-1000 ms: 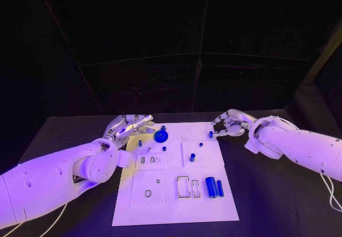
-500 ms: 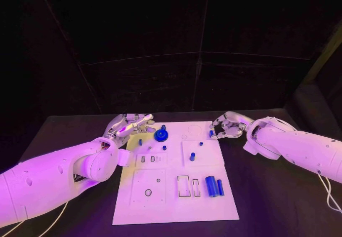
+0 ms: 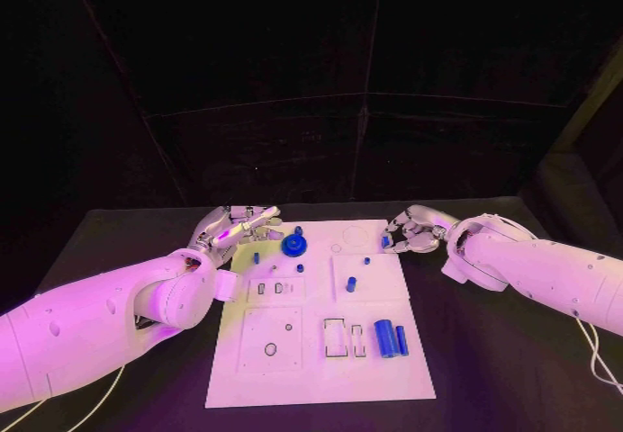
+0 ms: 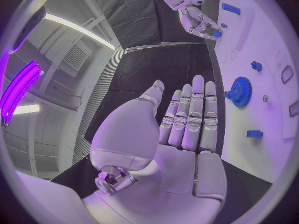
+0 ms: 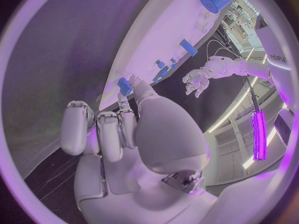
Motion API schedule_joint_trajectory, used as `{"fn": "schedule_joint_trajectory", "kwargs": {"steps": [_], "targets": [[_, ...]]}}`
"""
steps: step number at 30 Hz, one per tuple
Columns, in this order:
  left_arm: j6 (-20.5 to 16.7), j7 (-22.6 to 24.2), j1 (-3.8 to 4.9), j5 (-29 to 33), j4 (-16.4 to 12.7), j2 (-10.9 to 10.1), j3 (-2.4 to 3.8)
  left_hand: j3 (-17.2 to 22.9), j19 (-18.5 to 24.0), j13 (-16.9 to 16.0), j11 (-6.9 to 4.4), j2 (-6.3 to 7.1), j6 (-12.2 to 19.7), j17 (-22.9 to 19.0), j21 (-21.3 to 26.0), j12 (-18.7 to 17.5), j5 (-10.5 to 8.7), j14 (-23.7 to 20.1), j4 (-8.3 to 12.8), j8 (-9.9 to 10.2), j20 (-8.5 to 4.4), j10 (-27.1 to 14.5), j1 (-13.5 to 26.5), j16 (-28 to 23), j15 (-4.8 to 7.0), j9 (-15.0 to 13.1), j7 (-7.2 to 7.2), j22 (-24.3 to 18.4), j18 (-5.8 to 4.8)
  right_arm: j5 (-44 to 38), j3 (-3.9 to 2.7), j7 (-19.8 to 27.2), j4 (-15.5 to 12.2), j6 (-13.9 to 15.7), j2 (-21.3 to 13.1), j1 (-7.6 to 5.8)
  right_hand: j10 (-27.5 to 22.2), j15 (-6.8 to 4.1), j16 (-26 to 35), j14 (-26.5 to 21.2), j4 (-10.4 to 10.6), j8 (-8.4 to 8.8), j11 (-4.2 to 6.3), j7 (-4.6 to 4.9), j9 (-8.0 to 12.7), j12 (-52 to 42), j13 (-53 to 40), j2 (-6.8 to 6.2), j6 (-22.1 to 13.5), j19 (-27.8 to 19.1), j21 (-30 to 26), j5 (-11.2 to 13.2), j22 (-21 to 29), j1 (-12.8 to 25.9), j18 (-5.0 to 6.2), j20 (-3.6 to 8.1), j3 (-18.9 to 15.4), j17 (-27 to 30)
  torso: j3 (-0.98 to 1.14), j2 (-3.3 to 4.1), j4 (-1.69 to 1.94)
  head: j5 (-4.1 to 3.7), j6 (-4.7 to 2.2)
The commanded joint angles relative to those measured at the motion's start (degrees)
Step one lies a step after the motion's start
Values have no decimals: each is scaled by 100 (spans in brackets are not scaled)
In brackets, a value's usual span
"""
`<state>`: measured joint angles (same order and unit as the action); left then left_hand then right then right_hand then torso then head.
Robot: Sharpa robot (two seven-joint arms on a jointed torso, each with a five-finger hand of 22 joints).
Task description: Assemble the parts on the task board
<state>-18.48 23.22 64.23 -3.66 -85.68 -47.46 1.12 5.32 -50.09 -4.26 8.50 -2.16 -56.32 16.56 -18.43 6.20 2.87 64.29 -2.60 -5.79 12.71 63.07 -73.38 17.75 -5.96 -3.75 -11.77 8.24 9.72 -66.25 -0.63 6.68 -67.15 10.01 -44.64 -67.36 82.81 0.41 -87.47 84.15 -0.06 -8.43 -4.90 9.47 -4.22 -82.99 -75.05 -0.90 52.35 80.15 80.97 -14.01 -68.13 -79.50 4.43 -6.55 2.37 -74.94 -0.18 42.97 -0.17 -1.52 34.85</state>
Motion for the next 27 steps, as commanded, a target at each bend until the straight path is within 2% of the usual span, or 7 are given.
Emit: {"fn": "schedule_joint_trajectory", "kwargs": {"steps": [1, 7, 11, 15, 19, 27], "targets": [[82, 47, 4, -43, 1, 8, 1, 1, -17, -8, 6, -47, -42, 5, 29, -13, 13, -1, 28, 9, 11, 43, -3, -23, 7, -6, -2, -9, 84, -41, -1, -15, 20, -50, 23, -3, 16, -34, -2, 448, -5, -47, 47, -9, -7, -33, -565, 94, 88, 10, 14, 44, -10, 10, -17, 40, 43, -870, 1, 2, 0, -1, 4], [82, 45, 4, -43, 8, 13, 1, 5, -18, -4, 10, -49, -39, 10, 32, -24, 13, 1, 38, 18, 10, 38, -5, -32, 6, -3, -7, -11, 83, -61, -1, -52, 49, 4, 64, -2, 29, -62, -3, 449, 2, -96, 82, -48, -2, -44, -581, 200, 230, 15, 16, 163, -14, 32, -18, 65, 110, -874, 2, -4, -1, 5, 8], [86, 44, 4, -43, 11, 15, 1, 5, -18, -4, 10, -49, -39, 10, 32, -24, 13, 1, 38, 18, 10, 38, -5, -32, 6, -3, -7, -11, 83, -66, -1, -68, 59, 88, 78, -1, 52, -106, -8, 453, -14, -164, 136, -113, -7, -63, -609, 311, 414, 24, 20, 320, -26, 16, -19, 100, 219, -890, -1, -2, 3, 12, 24], [86, 42, 4, -43, 12, 14, 1, 5, -18, -4, 10, -49, -39, 10, 32, -24, 13, 1, 38, 18, 10, 38, -5, -32, 6, -3, -7, -11, 83, -67, -1, -62, 53, 216, 75, -1, 82, -147, -15, 458, -51, -224, 186, -170, -13, -88, -645, 385, 557, 37, 30, 373, -47, -25, -23, 136, 324, -909, 1, -1, 4, 12, 23], [88, 40, 4, -43, 13, 12, 1, 5, -18, -3, 11, -50, -38, 12, 33, -27, 13, 1, 39, 20, 10, 36, -4, -35, 6, -2, -8, -12, 83, 18, -2, 29, 29, 462, 59, -1, 106, -192, -21, 462, -81, -280, 237, -227, -16, -104, -671, 473, 687, 60, 47, 434, -88, -50, -31, 178, 451, -925, 3, -4, 0, 7, 37], [92, 38, 4, -43, 7, 4, 1, 5, -18, -3, 12, -50, -38, 12, 33, -28, 13, 1, 39, 20, 10, 36, -4, -35, 6, -2, -9, -12, 83, 241, -3, 192, -98, 997, -15, -1, 85, -230, -29, 466, -141, -313, 275, -264, -9, -78, -645, 529, 751, 83, 64, 478, -128, -84, -40, 221, 605, -945, 4, -10, -6, 16, 25]]}}
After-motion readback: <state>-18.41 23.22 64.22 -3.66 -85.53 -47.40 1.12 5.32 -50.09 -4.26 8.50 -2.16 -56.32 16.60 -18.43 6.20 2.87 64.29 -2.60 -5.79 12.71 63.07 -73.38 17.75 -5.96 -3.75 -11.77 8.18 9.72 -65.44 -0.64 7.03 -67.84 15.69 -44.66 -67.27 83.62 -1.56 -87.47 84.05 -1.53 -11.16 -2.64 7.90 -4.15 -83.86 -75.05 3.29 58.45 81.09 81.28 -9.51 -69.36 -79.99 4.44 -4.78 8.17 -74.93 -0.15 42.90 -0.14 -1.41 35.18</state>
